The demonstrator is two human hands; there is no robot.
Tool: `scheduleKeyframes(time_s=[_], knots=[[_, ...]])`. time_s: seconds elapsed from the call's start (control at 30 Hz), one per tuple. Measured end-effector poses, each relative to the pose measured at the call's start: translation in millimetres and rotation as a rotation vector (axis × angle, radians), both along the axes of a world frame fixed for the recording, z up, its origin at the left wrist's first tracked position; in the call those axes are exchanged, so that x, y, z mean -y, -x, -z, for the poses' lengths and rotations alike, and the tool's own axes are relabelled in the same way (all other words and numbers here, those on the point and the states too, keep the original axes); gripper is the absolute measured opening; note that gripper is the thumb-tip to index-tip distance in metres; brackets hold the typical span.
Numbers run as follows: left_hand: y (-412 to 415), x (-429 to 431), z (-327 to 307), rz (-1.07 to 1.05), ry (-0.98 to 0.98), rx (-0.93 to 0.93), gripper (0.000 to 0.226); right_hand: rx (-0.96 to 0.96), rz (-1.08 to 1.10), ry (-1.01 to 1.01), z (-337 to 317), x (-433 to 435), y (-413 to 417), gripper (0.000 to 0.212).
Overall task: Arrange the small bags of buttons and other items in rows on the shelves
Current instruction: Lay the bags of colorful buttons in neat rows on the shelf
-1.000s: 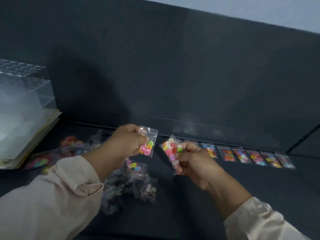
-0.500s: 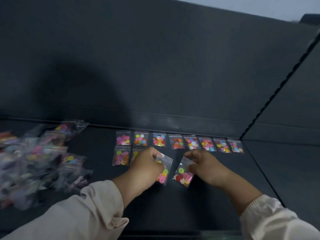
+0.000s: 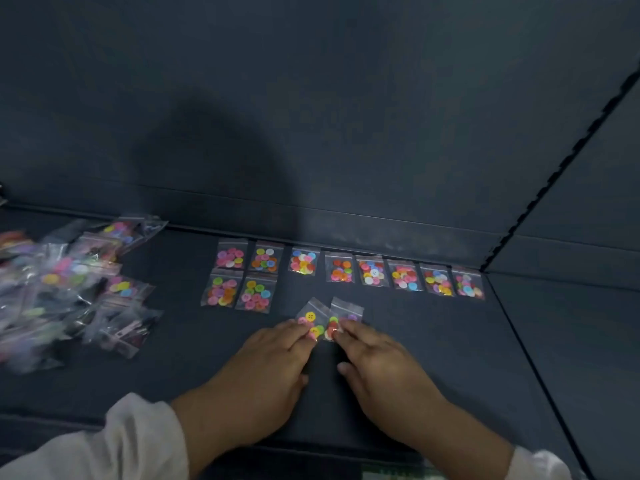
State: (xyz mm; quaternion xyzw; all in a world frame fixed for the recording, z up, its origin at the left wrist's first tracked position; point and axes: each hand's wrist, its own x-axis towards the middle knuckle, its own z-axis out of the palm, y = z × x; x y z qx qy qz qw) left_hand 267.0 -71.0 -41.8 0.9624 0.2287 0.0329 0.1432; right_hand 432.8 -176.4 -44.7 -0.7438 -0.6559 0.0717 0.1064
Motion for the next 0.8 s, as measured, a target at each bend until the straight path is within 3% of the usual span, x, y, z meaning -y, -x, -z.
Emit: scheduleKeyframes(time_s=[0.23,0.8], knots=[[-14.1,-3.9,-0.2,-0.061,-0.145,-0.094,0.076,0.037,-0.022,0.042,-4.3,-5.2,-15.6,0.055],[-21.3,-12.1,3.2,-0.129,-0.146,-0.162,0.098,0.055,-0.065,0.043,3.0,-23.6,-24.0,0.059]])
